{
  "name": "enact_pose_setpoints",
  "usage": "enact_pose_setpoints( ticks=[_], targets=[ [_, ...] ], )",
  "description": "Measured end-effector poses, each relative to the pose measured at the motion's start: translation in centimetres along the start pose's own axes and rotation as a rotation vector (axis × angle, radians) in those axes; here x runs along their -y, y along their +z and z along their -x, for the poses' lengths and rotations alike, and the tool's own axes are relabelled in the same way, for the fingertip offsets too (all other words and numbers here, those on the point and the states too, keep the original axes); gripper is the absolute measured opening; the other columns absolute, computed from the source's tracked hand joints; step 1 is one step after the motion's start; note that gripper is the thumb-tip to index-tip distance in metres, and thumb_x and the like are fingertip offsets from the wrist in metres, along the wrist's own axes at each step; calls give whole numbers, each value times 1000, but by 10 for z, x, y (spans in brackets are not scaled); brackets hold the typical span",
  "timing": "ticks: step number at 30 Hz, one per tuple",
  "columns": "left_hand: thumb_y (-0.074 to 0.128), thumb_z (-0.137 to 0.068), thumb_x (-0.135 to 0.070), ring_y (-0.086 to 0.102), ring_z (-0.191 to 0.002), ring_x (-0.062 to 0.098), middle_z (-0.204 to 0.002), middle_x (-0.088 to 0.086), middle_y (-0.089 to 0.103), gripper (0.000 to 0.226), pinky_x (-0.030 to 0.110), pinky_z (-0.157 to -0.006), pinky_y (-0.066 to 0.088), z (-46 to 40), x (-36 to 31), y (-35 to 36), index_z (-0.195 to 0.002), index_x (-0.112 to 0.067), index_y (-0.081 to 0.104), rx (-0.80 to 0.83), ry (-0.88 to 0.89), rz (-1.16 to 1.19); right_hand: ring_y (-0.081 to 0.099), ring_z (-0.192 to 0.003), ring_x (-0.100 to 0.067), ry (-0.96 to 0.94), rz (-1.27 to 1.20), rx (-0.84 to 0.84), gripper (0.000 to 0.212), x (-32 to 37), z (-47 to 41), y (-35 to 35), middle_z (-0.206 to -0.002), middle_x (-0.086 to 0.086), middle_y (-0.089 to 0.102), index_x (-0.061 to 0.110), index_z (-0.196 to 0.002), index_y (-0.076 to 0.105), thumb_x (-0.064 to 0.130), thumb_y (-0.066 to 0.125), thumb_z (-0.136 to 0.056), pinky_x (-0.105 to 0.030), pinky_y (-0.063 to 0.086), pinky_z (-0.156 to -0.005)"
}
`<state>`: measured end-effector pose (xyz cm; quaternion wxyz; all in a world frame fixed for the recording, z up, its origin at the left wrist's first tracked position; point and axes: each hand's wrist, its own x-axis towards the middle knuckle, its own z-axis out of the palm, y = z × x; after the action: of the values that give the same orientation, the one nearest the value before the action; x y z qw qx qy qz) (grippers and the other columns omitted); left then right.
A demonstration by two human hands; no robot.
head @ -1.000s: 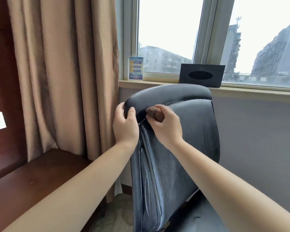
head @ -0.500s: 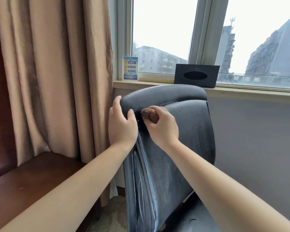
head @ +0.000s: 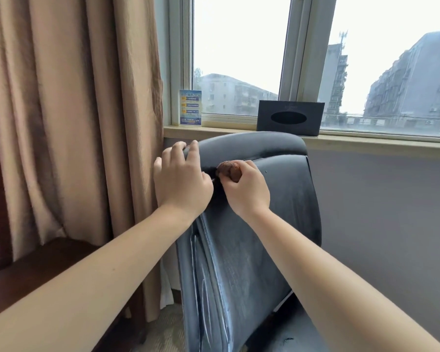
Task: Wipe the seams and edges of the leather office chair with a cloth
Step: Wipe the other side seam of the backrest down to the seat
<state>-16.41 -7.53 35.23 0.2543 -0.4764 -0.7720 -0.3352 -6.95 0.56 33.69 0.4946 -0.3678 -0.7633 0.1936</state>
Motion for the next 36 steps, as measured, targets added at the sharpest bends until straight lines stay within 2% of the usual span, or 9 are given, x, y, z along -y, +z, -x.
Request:
enact_pose_setpoints(
  ticks=[3, 8, 10, 13, 16, 20, 25, 31, 36],
  targets=[
    [48, -93, -20, 29, -135, 32, -148, 14, 35, 57, 43, -106, 29, 1, 0, 0, -147, -9, 35, 16, 13, -26, 56, -96, -14, 51, 12, 28, 19, 2, -8, -2, -106, 11, 56, 34, -104, 67, 32, 56, -89, -27, 43, -71],
    [43, -94, -19, 38, -124, 33, -140, 12, 42, 53, 43, -92, 40, 0, 2, -2, -145, -7, 38, 18, -17, -23, 56, -92, -12, -126, 114, 120, 20, -1, -5, -6, -104, 13, 56, 33, -107, 67, 33, 59, -88, -27, 45, -70],
    [42, -96, -23, 36, -125, 32, -141, 10, 39, 54, 42, -92, 40, -2, -1, -2, -148, -9, 34, 39, -22, -56, 56, -94, -14, -68, 168, 57, 21, -4, -10, -10, -106, 12, 57, 33, -108, 67, 35, 57, -89, -27, 43, -69],
    [42, -99, -31, 35, -125, 32, -142, 8, 36, 55, 41, -93, 39, -2, -2, -5, -149, -11, 31, 58, -39, -84, 57, -95, -17, 71, 61, 8, 19, -6, -14, -10, -105, 9, 57, 30, -106, 67, 32, 56, -90, -27, 42, -70],
    [45, -98, -35, 38, -123, 31, -137, 10, 38, 56, 40, -94, 38, -3, -3, -6, -146, -10, 33, 59, -8, -150, 57, -92, -12, -7, -60, 62, 17, -5, -5, -5, -102, 12, 58, 29, -102, 69, 28, 60, -87, -30, 48, -78],
    [42, -99, -31, 45, -117, 31, -129, 12, 41, 43, 40, -92, 37, -21, -9, -4, -136, -8, 42, 54, 13, -228, 58, -88, -11, -77, -92, 74, 14, -7, -1, -2, -98, 13, 59, 30, -97, 70, 27, 63, -85, -32, 50, -79],
    [33, -101, -23, 42, -124, 31, -143, 10, 39, 52, 38, -95, 34, -23, -10, 6, -151, -14, 24, 66, 60, -333, 57, -89, -10, -86, -29, 57, 15, -11, -7, -2, -101, 14, 59, 33, -98, 70, 32, 62, -86, -30, 49, -75],
    [30, -104, -30, 43, -123, 28, -143, 6, 40, 49, 38, -93, 34, -20, -6, 7, -151, -19, 26, 35, 29, -317, 57, -94, -16, 124, -16, 12, 21, -15, -29, -8, -105, 9, 56, 32, -105, 68, 36, 59, -87, -30, 48, -76],
    [29, -103, -38, 41, -125, 28, -145, 7, 39, 52, 39, -93, 33, -14, -8, 5, -151, -19, 26, 9, 16, -323, 56, -91, -8, -28, -112, 72, 14, -13, -8, -2, -103, 15, 56, 33, -99, 68, 30, 63, -87, -26, 47, -77]
  ],
)
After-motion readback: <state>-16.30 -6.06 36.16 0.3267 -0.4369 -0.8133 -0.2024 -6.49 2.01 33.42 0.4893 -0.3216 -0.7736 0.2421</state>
